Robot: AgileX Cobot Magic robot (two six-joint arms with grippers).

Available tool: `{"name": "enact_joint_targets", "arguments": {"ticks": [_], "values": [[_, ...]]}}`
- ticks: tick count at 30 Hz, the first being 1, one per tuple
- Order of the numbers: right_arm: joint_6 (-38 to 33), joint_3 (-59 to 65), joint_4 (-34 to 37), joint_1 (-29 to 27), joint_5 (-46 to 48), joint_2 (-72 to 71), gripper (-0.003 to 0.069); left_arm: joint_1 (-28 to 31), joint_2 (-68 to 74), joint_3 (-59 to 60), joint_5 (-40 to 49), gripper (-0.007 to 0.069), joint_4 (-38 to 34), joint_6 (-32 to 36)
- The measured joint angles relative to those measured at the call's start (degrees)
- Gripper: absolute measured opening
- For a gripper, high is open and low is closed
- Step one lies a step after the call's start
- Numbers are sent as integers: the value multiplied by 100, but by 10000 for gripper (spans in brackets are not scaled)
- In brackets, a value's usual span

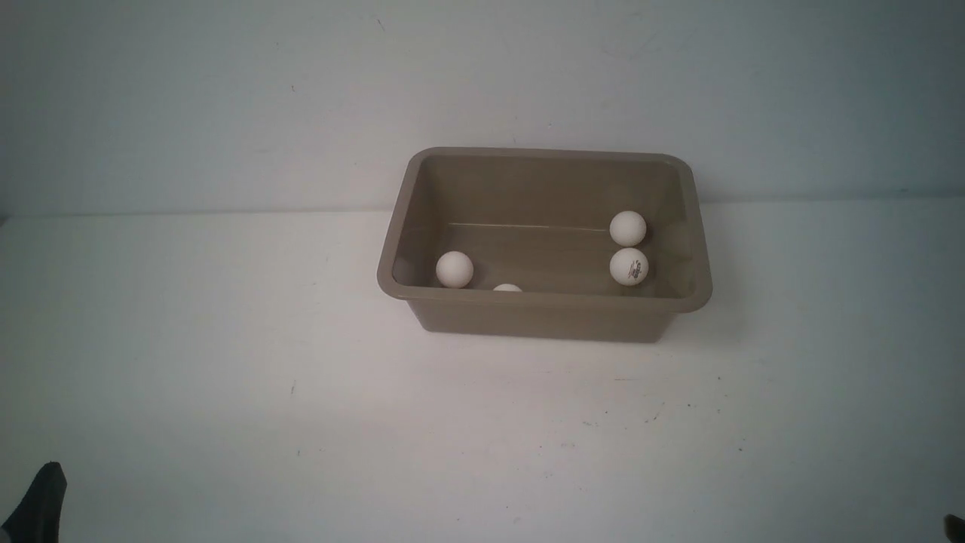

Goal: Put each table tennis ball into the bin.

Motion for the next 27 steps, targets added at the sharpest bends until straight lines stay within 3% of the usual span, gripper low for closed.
{"name": "enact_joint_targets", "arguments": {"ticks": [18, 22, 27], "values": [[102, 0, 0, -2, 7, 0, 564, 5, -535, 0, 65, 531, 131, 39], [102, 0, 5, -2, 7, 0, 564, 5, -567, 0, 242, 531, 762, -602], [102, 0, 5, -2, 7, 0, 564, 5, -608, 0, 516, 531, 2456, -2366]]}}
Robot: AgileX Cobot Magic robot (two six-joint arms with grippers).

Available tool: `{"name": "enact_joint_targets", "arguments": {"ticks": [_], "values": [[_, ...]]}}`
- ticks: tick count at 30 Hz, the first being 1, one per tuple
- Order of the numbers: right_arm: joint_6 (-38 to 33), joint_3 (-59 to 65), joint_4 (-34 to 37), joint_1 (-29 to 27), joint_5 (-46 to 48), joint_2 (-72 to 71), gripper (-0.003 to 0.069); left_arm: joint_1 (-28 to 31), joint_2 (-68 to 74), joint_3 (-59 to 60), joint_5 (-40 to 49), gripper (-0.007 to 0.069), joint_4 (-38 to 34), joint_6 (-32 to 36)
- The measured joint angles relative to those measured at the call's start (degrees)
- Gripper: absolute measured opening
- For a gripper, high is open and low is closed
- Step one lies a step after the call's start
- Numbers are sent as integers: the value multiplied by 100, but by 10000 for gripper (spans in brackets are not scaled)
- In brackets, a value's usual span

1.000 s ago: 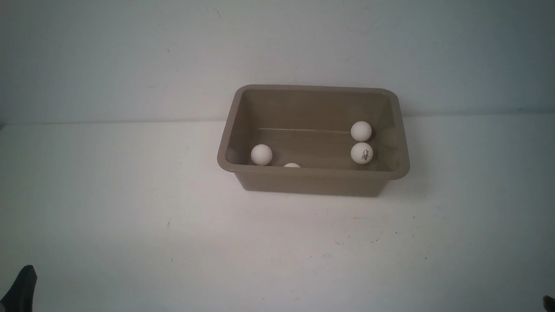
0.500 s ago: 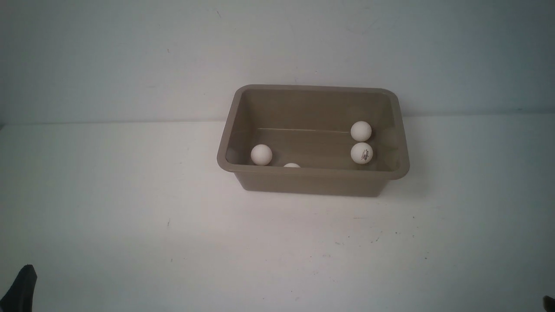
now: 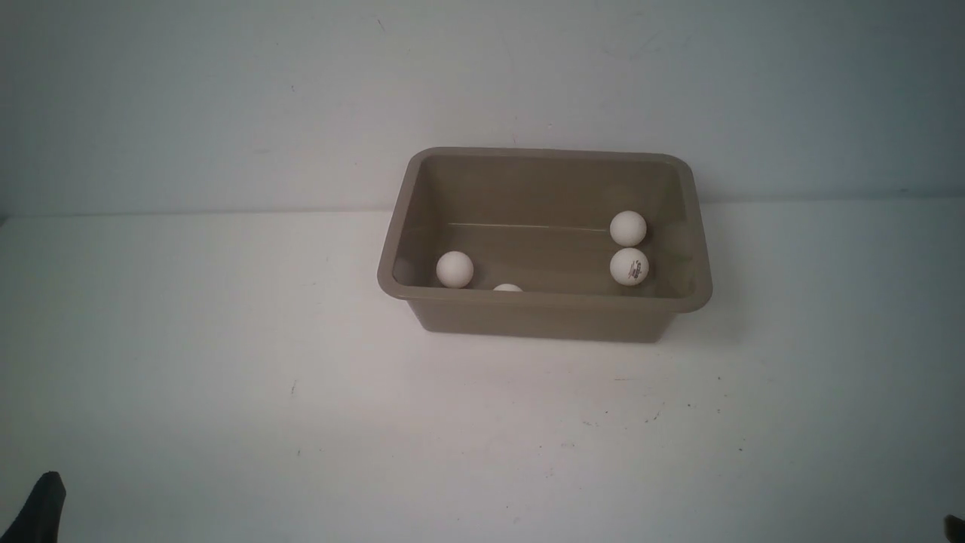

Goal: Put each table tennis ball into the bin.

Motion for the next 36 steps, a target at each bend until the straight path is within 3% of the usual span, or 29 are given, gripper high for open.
{"name": "enact_joint_targets", "arguments": {"ticks": [7, 22, 32, 36], "values": [[0, 0, 0, -5, 6, 0, 564, 0, -261, 0, 358, 531, 1391, -1307], [0, 0, 1, -5, 6, 0, 564, 343, -604, 37, 1439, 531, 2277, -2470], [0, 0, 1, -5, 6, 0, 564, 343, -604, 37, 1570, 531, 2400, -2591], [0, 0, 1, -5, 6, 0, 564, 60, -604, 37, 1583, 531, 2371, -2509]]}}
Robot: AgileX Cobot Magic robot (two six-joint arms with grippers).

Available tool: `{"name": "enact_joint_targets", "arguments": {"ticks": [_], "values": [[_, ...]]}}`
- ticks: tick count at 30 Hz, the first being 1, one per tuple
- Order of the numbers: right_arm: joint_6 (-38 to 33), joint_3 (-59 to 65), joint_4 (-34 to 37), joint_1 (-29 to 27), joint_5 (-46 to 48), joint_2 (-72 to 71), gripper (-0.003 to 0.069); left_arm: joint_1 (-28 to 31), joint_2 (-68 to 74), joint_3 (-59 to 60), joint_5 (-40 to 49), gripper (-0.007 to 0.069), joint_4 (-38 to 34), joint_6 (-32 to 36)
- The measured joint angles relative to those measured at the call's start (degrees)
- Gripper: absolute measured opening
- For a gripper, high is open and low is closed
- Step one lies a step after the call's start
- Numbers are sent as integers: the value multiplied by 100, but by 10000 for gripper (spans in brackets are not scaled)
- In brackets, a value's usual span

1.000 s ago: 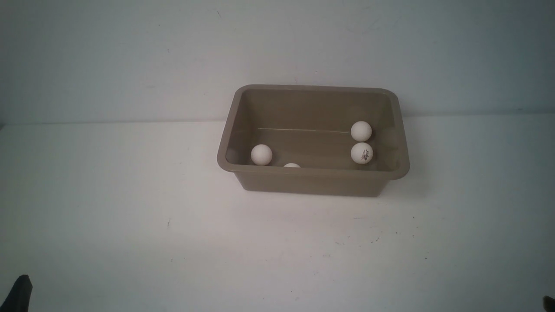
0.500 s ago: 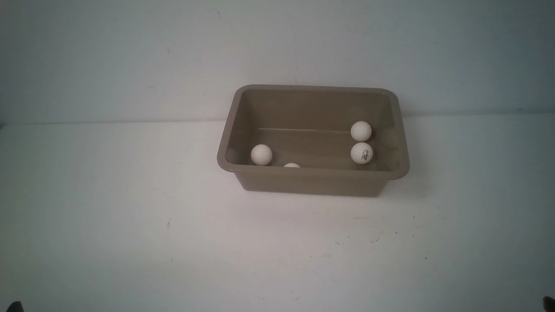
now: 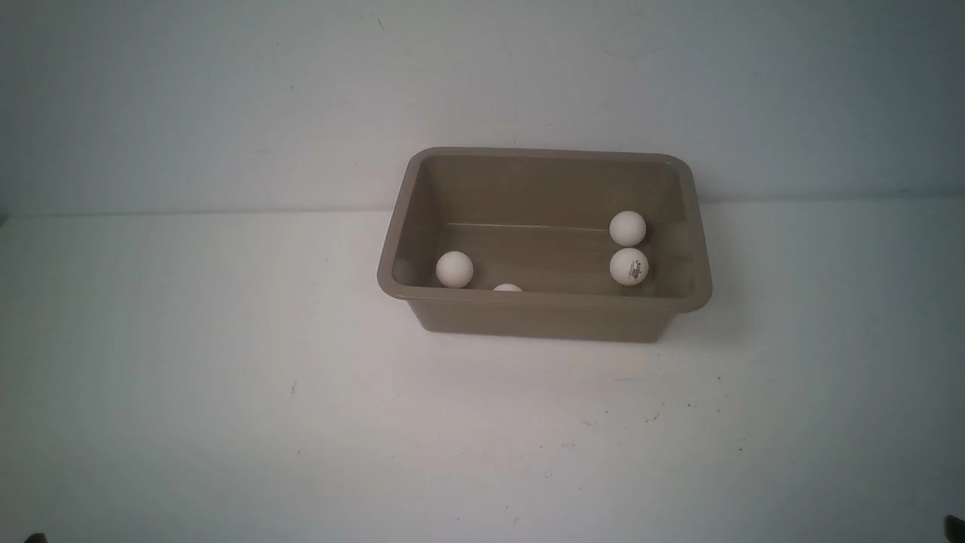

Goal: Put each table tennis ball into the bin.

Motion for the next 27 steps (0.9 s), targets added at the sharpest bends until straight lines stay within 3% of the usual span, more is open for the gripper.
{"name": "enact_joint_targets", "arguments": {"ticks": [9, 27], "values": [[0, 0, 5, 0, 0, 0, 564, -381, 0, -5, 12, 531, -435, 695], [0, 0, 5, 0, 0, 0, 564, -393, 0, -5, 12, 531, -460, 517]]}}
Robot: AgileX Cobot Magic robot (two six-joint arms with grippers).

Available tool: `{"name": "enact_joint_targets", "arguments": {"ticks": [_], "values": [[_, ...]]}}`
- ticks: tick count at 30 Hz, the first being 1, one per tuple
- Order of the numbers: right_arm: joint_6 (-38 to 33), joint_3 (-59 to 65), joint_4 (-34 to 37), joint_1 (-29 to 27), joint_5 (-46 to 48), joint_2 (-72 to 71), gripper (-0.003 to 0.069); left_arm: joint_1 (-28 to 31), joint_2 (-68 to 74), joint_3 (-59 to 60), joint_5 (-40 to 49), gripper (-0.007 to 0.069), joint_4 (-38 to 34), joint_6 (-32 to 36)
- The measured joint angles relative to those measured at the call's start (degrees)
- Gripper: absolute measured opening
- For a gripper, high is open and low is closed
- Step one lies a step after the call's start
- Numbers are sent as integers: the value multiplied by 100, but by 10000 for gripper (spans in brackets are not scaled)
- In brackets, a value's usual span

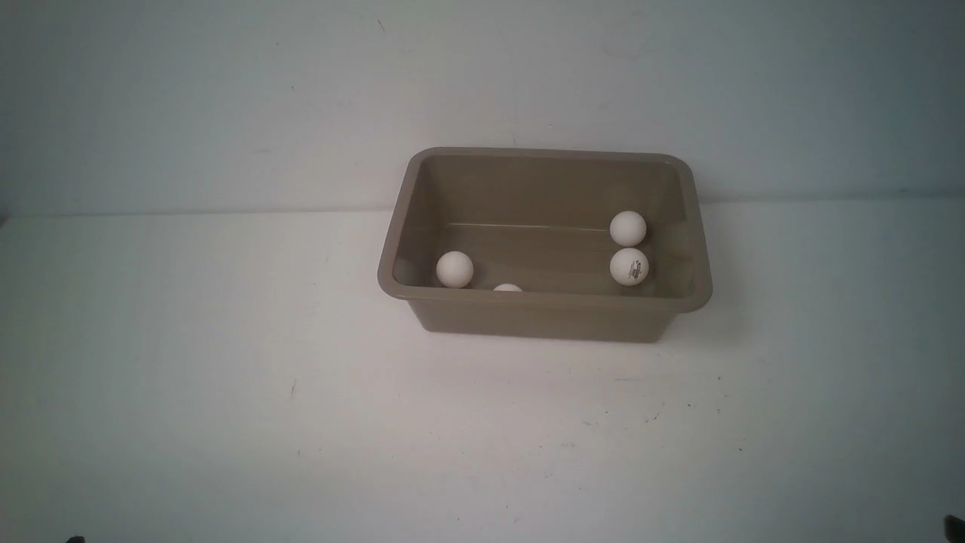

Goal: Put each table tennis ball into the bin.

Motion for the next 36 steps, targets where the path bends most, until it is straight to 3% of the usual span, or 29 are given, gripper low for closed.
{"name": "enact_joint_targets", "arguments": {"ticks": [33, 36], "values": [[24, 0, -24, 0, 0, 0, 564, 0, 0, 0, 0, 531, -4, -38], [313, 0, -284, 0, -80, 0, 564, 0, 0, 0, 0, 531, -4, -44]]}}
